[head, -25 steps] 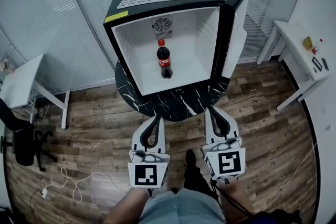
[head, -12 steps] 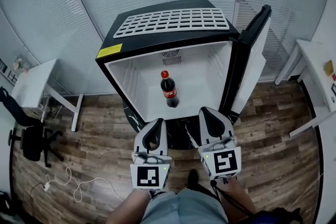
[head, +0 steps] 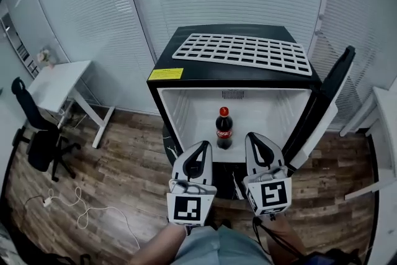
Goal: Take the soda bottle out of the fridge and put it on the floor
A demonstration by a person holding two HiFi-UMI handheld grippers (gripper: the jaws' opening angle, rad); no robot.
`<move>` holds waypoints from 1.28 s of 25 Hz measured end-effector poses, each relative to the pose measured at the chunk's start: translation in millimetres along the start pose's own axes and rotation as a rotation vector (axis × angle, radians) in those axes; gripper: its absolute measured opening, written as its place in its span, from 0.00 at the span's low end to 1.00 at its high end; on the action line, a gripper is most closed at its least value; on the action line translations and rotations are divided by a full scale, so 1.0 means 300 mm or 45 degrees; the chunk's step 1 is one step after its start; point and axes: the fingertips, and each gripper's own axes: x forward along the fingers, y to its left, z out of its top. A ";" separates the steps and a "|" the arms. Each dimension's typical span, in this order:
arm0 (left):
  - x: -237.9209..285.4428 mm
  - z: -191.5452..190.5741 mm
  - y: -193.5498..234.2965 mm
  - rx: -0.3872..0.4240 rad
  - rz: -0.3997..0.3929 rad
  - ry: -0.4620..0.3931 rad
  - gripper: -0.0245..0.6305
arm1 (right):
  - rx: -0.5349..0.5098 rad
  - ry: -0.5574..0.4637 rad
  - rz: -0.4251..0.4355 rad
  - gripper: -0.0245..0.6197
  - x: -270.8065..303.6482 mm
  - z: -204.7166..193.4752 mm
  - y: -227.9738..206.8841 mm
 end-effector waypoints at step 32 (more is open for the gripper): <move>0.310 -0.252 0.184 -0.119 -0.089 0.160 0.06 | 0.025 0.249 0.209 0.42 0.533 -0.280 0.019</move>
